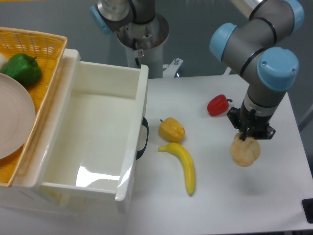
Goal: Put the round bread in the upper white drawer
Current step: 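Grasp the round bread bun with the gripper and lift it, then carry the bread bun over the open white drawer and lower it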
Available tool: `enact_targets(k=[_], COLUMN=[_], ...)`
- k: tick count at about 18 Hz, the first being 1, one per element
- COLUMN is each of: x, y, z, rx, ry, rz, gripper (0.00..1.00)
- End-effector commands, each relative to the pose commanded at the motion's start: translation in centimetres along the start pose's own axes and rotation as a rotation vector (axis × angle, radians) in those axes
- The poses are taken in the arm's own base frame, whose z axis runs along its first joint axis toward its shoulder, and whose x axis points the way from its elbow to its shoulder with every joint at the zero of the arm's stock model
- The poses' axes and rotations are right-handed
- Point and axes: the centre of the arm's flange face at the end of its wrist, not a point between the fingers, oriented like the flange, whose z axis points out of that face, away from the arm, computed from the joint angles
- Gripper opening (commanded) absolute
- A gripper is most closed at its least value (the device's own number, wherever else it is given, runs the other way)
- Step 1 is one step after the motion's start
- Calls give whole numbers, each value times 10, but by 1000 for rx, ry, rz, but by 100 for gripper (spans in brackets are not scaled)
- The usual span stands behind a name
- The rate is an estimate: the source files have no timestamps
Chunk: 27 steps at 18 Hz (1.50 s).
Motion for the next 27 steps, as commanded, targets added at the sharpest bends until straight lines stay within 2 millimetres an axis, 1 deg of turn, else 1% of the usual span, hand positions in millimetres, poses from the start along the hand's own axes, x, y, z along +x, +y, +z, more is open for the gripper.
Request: enact_targets(k=[3, 6, 10, 12, 13, 14, 15, 16, 18, 22, 23, 24, 27], x=[5, 16, 43, 60, 71, 83, 92, 101, 122, 160, 172, 183, 207], y=[-3, -5, -26, -35, -41, -46, -46, -50, -57, -88, -96, -99, -111], z=[-7, -21, -51, -65, -68, -75, -86, -91, -113, -136, -144, -154, -169], rx=[6, 21, 69, 93, 96, 108, 130, 156, 204, 244, 261, 283, 312], ry=[7, 13, 3, 14, 22, 19, 15, 23, 23, 24, 26, 27, 29], rz=[-11, -12, -59, -85, -87, -88, -102, -128, -203, -243, -254, -263, -243], gripper=[0, 0, 0, 0, 0, 0, 0, 0, 0, 0, 0, 0, 0])
